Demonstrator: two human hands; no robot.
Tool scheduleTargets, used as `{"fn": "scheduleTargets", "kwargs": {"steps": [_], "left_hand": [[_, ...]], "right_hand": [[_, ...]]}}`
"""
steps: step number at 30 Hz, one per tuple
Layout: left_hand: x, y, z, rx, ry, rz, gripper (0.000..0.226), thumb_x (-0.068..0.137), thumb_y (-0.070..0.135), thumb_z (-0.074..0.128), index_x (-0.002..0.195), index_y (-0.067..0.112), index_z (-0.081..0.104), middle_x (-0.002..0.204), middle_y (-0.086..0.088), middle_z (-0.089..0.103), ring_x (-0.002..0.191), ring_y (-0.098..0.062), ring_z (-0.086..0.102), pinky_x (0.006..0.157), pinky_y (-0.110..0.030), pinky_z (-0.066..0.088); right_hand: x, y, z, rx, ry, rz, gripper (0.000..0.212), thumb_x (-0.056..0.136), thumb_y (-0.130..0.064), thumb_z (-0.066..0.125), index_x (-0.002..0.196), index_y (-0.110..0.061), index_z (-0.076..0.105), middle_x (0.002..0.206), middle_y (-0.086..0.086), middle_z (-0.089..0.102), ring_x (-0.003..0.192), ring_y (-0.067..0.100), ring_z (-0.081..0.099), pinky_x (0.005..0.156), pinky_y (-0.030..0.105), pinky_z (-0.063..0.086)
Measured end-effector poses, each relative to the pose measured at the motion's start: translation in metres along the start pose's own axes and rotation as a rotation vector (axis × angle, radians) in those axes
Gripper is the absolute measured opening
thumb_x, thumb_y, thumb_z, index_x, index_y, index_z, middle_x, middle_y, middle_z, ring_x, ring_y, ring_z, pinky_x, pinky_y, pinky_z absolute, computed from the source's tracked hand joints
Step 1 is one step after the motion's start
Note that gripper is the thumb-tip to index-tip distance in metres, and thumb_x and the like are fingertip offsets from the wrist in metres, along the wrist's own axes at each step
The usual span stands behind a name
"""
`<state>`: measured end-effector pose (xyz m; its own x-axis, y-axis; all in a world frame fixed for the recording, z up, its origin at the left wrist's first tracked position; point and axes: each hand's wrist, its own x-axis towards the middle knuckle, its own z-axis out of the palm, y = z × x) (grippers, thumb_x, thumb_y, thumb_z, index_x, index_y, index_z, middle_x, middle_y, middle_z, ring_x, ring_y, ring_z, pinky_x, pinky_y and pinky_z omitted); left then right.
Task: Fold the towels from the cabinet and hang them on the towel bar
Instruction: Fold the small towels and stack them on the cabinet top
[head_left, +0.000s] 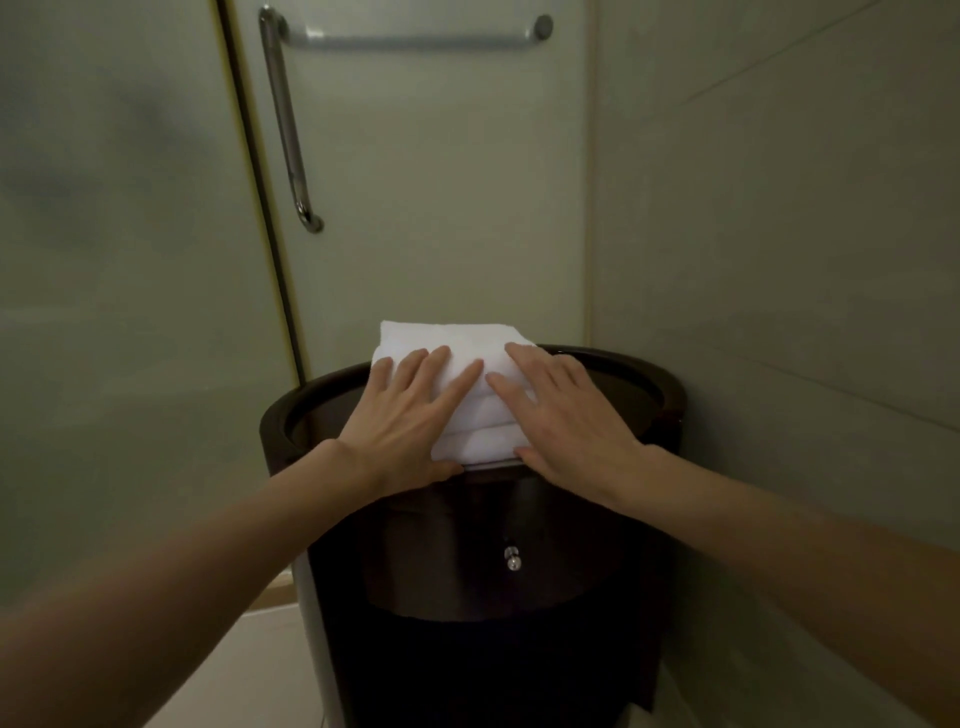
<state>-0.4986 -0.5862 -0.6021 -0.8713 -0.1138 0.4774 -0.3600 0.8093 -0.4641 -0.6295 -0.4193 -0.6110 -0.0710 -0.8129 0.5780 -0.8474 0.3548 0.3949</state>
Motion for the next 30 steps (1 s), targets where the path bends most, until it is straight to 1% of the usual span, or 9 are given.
{"fn": "scheduleTargets", "kwargs": {"steps": [2, 5, 9, 14, 18, 22, 26, 28, 30], "left_hand": [[0.004, 0.000, 0.000, 0.017, -0.004, -0.008, 0.114, 0.070, 0.071, 0.056, 0.147, 0.029, -0.016, 0.155, -0.014, 0.007, 0.140, -0.034, 0.014, 0.109, -0.052, 0.018], [0.009, 0.001, -0.001, 0.051, -0.020, -0.006, 0.118, 0.068, 0.066, 0.060, 0.144, 0.025, -0.020, 0.152, -0.015, 0.012, 0.135, -0.035, 0.022, 0.104, -0.052, 0.028], [0.014, 0.003, -0.004, 0.122, -0.050, 0.048, 0.121, 0.064, 0.050, 0.067, 0.144, 0.014, -0.017, 0.147, -0.017, 0.020, 0.124, -0.034, 0.034, 0.095, -0.046, 0.038], [0.020, 0.003, -0.001, 0.084, -0.071, 0.018, 0.111, 0.065, 0.037, 0.068, 0.147, 0.008, -0.001, 0.142, -0.011, 0.027, 0.118, -0.029, 0.038, 0.091, -0.043, 0.041], [0.025, -0.005, -0.002, -0.021, -0.055, 0.014, 0.104, 0.065, 0.038, 0.070, 0.146, 0.013, 0.009, 0.140, -0.006, 0.032, 0.118, -0.026, 0.039, 0.092, -0.043, 0.042], [0.033, -0.013, -0.005, -0.101, -0.040, 0.020, 0.097, 0.064, 0.038, 0.072, 0.142, 0.015, 0.019, 0.135, -0.004, 0.039, 0.114, -0.024, 0.043, 0.088, -0.040, 0.041], [0.034, -0.016, -0.002, -0.109, -0.035, 0.036, 0.091, 0.064, 0.039, 0.071, 0.139, 0.019, 0.024, 0.132, 0.000, 0.041, 0.113, -0.023, 0.043, 0.087, -0.038, 0.040], [0.030, -0.015, 0.003, -0.049, -0.028, 0.050, 0.096, 0.064, 0.041, 0.070, 0.142, 0.018, 0.019, 0.137, -0.001, 0.036, 0.119, -0.024, 0.039, 0.094, -0.040, 0.037], [0.025, -0.011, 0.008, 0.056, -0.010, 0.032, 0.108, 0.062, 0.046, 0.069, 0.145, 0.014, 0.006, 0.145, -0.006, 0.026, 0.129, -0.026, 0.031, 0.104, -0.047, 0.028]], "right_hand": [[0.003, 0.002, 0.005, -0.049, -0.048, -0.011, 0.095, 0.072, -0.030, 0.075, 0.150, -0.009, 0.023, 0.155, 0.023, 0.021, 0.143, 0.037, 0.023, 0.114, 0.048, 0.022], [0.007, 0.004, 0.014, -0.105, -0.090, -0.027, 0.103, 0.078, -0.030, 0.070, 0.152, -0.009, 0.001, 0.159, 0.020, 0.003, 0.147, 0.035, 0.004, 0.118, 0.048, 0.008], [0.015, 0.003, 0.016, -0.144, -0.099, -0.022, 0.104, 0.081, -0.030, 0.065, 0.151, -0.005, -0.008, 0.158, 0.024, -0.002, 0.147, 0.036, -0.002, 0.119, 0.049, 0.003], [0.017, -0.002, 0.020, -0.083, -0.099, 0.014, 0.098, 0.083, -0.027, 0.061, 0.151, -0.003, -0.004, 0.158, 0.024, 0.002, 0.147, 0.036, 0.000, 0.119, 0.048, 0.001], [0.025, -0.001, 0.022, -0.133, -0.090, 0.023, 0.099, 0.085, -0.042, 0.061, 0.150, 0.000, -0.001, 0.158, 0.024, 0.003, 0.147, 0.037, 0.002, 0.117, 0.049, 0.003], [0.038, -0.007, 0.025, -0.144, -0.079, 0.042, 0.093, 0.086, -0.034, 0.058, 0.149, 0.004, 0.001, 0.156, 0.027, 0.010, 0.146, 0.039, 0.008, 0.118, 0.049, 0.004], [0.050, -0.013, 0.031, -0.069, -0.103, 0.072, 0.085, 0.085, -0.030, 0.058, 0.149, 0.003, 0.012, 0.141, 0.020, 0.039, 0.129, 0.034, 0.038, 0.113, 0.044, 0.023], [0.053, -0.013, 0.034, 0.006, -0.089, 0.080, 0.075, 0.084, -0.028, 0.057, 0.145, 0.001, 0.025, 0.132, 0.016, 0.048, 0.116, 0.031, 0.048, 0.103, 0.039, 0.034], [0.054, -0.012, 0.035, 0.068, -0.067, 0.099, 0.064, 0.082, -0.030, 0.058, 0.137, -0.005, 0.037, 0.123, 0.011, 0.053, 0.107, 0.027, 0.051, 0.093, 0.036, 0.040]]}}
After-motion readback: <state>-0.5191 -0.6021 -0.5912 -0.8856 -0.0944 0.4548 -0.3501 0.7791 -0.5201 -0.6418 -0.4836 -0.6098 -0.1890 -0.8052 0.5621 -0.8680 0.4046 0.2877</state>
